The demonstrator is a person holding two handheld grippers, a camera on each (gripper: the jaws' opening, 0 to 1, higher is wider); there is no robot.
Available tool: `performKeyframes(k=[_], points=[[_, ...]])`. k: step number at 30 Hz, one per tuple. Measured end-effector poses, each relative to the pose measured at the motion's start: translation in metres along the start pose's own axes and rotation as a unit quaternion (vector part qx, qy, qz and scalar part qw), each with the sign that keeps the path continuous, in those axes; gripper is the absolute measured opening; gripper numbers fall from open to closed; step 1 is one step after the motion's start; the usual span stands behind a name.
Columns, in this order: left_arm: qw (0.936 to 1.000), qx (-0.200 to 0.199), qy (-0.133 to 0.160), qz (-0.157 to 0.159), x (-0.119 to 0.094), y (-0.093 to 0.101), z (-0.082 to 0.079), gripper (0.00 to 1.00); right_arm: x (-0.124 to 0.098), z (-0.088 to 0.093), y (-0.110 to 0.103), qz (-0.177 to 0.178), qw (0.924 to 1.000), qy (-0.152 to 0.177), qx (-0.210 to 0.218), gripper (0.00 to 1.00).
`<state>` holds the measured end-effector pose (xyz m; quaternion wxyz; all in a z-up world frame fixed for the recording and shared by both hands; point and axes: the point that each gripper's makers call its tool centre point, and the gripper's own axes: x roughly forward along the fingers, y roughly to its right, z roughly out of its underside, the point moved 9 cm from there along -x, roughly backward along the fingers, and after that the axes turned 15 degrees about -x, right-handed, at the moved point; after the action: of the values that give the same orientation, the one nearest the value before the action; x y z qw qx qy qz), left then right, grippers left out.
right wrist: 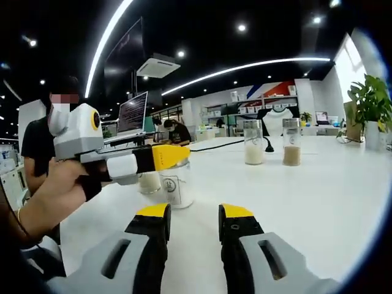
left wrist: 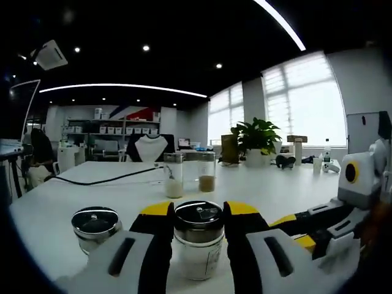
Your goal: Rotate the seasoning bottle until the label or dispensing opening points toward the visible target arrow and the bottle remains upright within the marked orientation range
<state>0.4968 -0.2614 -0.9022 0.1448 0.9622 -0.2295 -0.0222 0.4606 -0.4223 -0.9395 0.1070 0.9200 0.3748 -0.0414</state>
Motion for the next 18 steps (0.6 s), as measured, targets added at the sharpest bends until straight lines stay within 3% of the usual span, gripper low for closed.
performKeyframes(k=[18], points=[[0.9999,-0.004,-0.003,-0.015,-0.0032,-0.0095,-0.0063,0.34,-0.0002,0.0000,0.0012,-0.001,1.0000,0.001,0.004,0.29]])
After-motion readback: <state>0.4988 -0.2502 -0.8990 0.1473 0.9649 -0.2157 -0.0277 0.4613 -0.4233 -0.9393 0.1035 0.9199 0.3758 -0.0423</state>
